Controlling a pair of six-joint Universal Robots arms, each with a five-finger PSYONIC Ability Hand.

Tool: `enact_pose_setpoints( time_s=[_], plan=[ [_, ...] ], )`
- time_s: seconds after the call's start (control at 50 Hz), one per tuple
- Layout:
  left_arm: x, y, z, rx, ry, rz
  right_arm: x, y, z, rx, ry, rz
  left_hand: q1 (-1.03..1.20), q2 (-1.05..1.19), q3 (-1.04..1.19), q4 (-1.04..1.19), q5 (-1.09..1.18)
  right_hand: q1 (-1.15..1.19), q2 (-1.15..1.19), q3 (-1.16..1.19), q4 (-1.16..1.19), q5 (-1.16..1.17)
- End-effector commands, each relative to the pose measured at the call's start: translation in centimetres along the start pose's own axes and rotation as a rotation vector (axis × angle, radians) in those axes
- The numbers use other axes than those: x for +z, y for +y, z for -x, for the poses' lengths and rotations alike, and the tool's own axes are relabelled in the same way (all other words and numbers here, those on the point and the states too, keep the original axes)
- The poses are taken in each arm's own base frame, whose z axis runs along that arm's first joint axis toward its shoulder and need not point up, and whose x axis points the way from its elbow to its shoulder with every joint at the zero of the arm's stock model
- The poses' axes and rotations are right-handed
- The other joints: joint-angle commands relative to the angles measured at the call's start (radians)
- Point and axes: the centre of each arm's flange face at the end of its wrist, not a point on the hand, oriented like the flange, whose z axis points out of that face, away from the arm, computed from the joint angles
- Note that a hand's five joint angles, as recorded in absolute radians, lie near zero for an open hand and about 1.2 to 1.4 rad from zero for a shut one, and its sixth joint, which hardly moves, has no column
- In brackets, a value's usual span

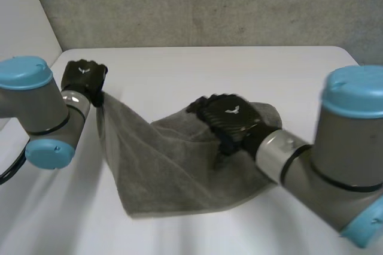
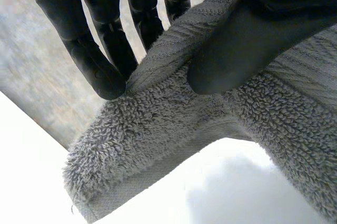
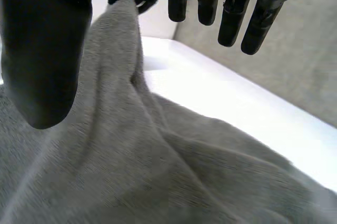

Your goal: Fold the towel.

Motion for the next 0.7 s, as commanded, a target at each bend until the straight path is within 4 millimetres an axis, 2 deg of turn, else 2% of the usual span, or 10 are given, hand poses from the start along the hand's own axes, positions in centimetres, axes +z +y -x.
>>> enact_pose_setpoints(
  time_s=[0.02, 0.16, 0.18, 0.2, 0.22, 0.24, 0.26, 0.52, 0.6, 0.7],
  plan=[
    [3.0, -1.3, 0.3, 0.011, -0.059, -0.118, -1.7, 0.4, -3.4, -0.073, 0.084, 0.020, -0.034, -0.096, -0.146, -0.120, -0.252, -0.048, -0.084, -0.079, -0.082, -0.063],
    [3.5, -0.9, 0.1, 0.062, -0.061, -0.114, -2.5, 2.0, -5.0, -0.141, 0.140, 0.080, -0.034, -0.096, -0.146, -0.120, -0.252, -0.048, -0.084, -0.079, -0.082, -0.063],
    [3.1, -0.7, -0.2, 0.061, -0.052, -0.104, -2.6, 2.4, -5.2, -0.150, 0.144, 0.098, -0.310, -0.372, -0.422, -0.396, -0.527, -0.048, -0.084, -0.079, -0.082, -0.063],
    [3.1, -0.7, -0.2, 0.061, -0.052, -0.104, -2.6, 2.4, -5.2, -0.150, 0.144, 0.098, -0.313, -0.375, -0.425, -0.399, -0.530, -0.048, -0.084, -0.079, -0.082, -0.063],
    [2.7, -0.6, -0.5, 0.062, -0.042, -0.097, -2.8, 2.9, -5.5, -0.160, 0.148, 0.114, -0.711, -0.773, -0.823, -0.797, -0.928, -0.048, -0.084, -0.079, -0.082, -0.063],
    [2.7, -0.6, -0.5, 0.062, -0.042, -0.097, -2.8, 2.9, -5.5, -0.160, 0.148, 0.114, -0.715, -0.777, -0.827, -0.801, -0.932, -0.048, -0.084, -0.079, -0.082, -0.063],
    [2.0, -0.6, -0.8, 0.066, -0.032, -0.090, -2.9, 3.3, -5.7, -0.167, 0.154, 0.131, -1.200, -1.262, -1.312, -1.286, -1.418, -0.048, -0.084, -0.079, -0.082, -0.063],
    [-4.9, -1.8, 0.0, 0.070, 0.017, -0.051, -3.6, 5.9, -7.2, -0.179, 0.194, 0.229, -1.241, -1.303, -1.353, -1.327, -1.458, 0.035, -0.001, 0.005, 0.002, 0.021],
    [-7.1, -1.6, -0.4, 0.072, 0.081, -0.043, -3.7, 6.1, -7.2, -0.174, 0.195, 0.234, -1.223, -1.285, -1.335, -1.309, -1.440, 0.100, 0.064, 0.069, 0.067, 0.086],
    [-11.5, -0.2, -2.1, 0.073, 0.260, -0.020, -3.2, 6.9, -7.9, -0.156, 0.201, 0.242, -1.191, -1.253, -1.303, -1.277, -1.408, 0.297, 0.261, 0.266, 0.263, 0.282]
  ],
)
